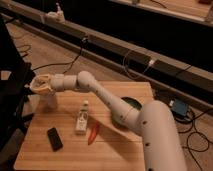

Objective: Place the white sponge in the ceramic cup

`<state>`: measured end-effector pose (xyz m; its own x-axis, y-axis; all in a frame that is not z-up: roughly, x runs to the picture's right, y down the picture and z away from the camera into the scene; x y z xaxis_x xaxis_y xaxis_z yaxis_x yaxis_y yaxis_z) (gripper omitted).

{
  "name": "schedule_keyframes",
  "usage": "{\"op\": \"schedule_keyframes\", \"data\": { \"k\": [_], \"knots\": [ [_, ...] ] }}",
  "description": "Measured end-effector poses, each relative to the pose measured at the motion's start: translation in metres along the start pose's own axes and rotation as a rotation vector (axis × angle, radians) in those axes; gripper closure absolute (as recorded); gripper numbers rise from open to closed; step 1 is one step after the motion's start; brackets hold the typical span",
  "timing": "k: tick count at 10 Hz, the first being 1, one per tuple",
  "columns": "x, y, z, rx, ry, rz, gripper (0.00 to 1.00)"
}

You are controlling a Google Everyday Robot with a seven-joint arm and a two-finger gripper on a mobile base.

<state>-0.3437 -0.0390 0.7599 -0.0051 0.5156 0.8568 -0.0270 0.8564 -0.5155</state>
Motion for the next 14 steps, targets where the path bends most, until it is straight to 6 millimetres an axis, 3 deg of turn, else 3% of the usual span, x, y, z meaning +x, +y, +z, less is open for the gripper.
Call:
{"op": "schedule_keyframes", "data": {
  "k": [2,3,8,9,14],
  "knots": [
    [0.006,-0.006,0.0,0.014,0.002,0.007,1.0],
    [0.011,-0.011,-0.003,0.028,0.002,0.016,0.95],
    [0.028,-0.022,-0.015,0.084,-0.013,0.07,0.46],
    [0.03,-0.022,-0.017,0.09,-0.014,0.077,0.4],
    [0.032,-0.023,-0.027,0.114,-0.003,0.074,0.39]
  ]
}}
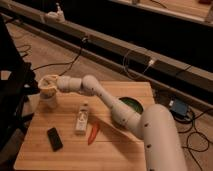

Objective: Place the white sponge in the ceramic cup

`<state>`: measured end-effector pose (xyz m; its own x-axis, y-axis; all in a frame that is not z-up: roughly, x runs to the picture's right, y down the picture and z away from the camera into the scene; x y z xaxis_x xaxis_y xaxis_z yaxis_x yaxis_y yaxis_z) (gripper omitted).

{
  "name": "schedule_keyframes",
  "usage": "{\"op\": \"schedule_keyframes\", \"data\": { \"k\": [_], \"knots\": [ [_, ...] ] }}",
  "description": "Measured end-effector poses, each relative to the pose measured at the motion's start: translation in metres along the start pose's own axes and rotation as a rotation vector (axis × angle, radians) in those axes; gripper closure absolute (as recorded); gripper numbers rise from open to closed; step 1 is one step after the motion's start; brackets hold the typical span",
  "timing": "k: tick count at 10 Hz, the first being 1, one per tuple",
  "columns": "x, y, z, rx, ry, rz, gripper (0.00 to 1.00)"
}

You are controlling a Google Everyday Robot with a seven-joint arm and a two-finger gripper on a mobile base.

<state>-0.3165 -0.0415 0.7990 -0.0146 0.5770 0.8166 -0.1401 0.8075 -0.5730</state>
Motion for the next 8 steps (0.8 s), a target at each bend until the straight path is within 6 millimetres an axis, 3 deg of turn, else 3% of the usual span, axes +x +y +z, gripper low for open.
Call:
{"op": "schedule_keyframes", "data": {
  "k": [5,8],
  "knots": [
    [-0.019,-0.011,-0.017,0.04,-0.011,-0.031,0.39],
    [-0.038,-0.031,-0.041,0.11,-0.016,-0.079,0.39]
  ]
}}
